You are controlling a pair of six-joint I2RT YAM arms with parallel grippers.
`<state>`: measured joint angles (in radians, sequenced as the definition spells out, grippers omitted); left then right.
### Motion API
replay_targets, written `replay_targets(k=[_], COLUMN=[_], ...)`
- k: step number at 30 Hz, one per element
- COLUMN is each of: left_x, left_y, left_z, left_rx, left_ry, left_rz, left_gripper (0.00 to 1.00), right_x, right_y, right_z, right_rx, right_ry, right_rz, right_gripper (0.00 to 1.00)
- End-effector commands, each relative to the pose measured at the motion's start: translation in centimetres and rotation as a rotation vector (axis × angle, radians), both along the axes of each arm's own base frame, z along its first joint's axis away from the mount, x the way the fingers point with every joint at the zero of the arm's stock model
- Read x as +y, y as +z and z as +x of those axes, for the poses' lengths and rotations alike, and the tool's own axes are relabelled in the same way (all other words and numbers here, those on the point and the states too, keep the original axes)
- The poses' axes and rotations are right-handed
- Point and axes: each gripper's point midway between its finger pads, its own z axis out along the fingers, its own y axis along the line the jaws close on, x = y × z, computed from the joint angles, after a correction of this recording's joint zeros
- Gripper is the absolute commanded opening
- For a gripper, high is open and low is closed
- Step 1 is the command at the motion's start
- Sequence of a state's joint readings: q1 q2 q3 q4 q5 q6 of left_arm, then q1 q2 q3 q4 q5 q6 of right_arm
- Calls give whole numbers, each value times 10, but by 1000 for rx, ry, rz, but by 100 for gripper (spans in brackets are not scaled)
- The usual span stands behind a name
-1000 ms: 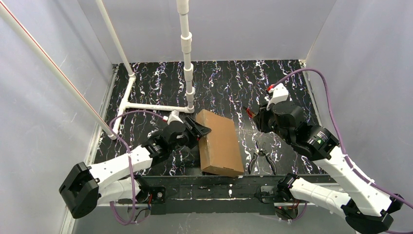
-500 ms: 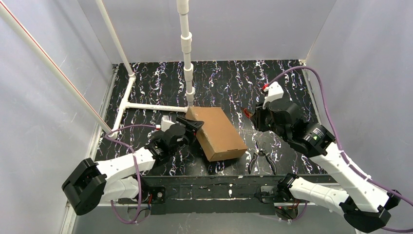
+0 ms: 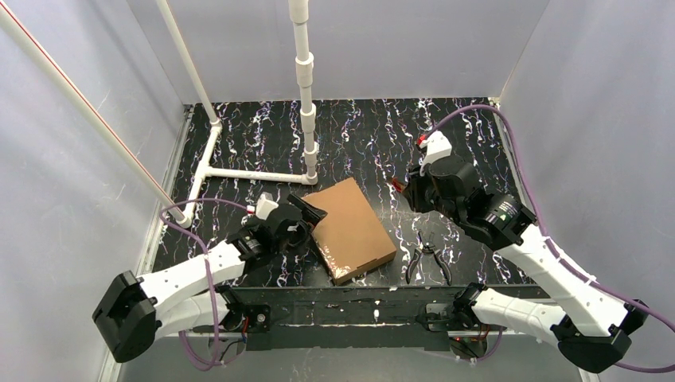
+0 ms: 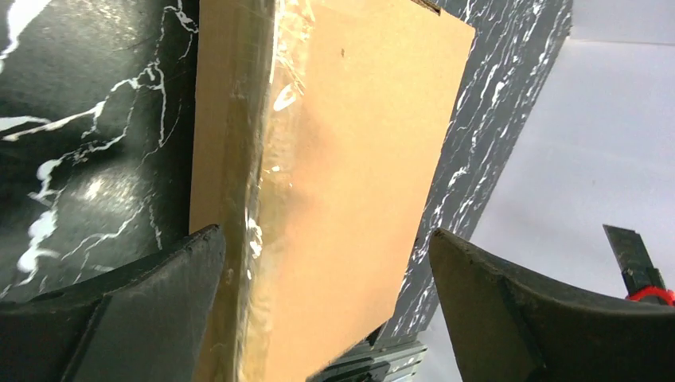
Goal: Unpack the express box
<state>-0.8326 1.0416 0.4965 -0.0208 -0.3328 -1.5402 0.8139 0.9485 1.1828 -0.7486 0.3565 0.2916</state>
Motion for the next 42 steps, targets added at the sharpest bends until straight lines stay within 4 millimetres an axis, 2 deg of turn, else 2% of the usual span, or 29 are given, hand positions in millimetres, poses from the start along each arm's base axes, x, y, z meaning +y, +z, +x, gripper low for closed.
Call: replay_targets(k=[1, 9, 11, 13, 16, 21, 25, 30, 33, 36, 40, 42], left_x=[38, 84, 87, 76, 66, 67, 69, 54, 46, 46, 52, 50], left_y=[2, 45, 56, 70, 79, 68, 59, 37, 26, 17, 4, -1], left_z=[-27, -41, -36, -30, -17, 9, 35, 54, 65, 73, 73, 73], left_rx=[102, 28, -25, -71, -52, 56, 57, 101, 104, 104, 118, 103], left_ry=[-38, -197, -254, -332, -401, -441, -432, -475, -526, -571, -627, -629], left_rz=[216, 459, 481, 425, 329, 272, 276, 225, 210, 252, 316, 304], left_gripper=[98, 98, 98, 98, 98, 98, 95, 88, 80, 76, 68, 67], right_x=[11, 17, 20, 21, 20, 25, 36, 56, 62, 63, 66, 71], right_y=[27, 14, 6, -3, -19, -49, -65, -70, -74, -77, -83, -85], right_z=[9, 10, 9, 9, 14, 27, 38, 53, 59, 63, 61, 60], right_rx=[-75, -48, -25, -4, 16, 65, 90, 74, 76, 91, 117, 129], right_ry=[16, 52, 68, 68, 53, 51, 63, 89, 94, 90, 91, 93], right_rz=[57, 10, 1, -9, -59, -165, -207, -185, -197, -222, -217, -196], right_gripper=[1, 1, 1, 1, 1, 1, 1, 1, 1, 1, 1, 1])
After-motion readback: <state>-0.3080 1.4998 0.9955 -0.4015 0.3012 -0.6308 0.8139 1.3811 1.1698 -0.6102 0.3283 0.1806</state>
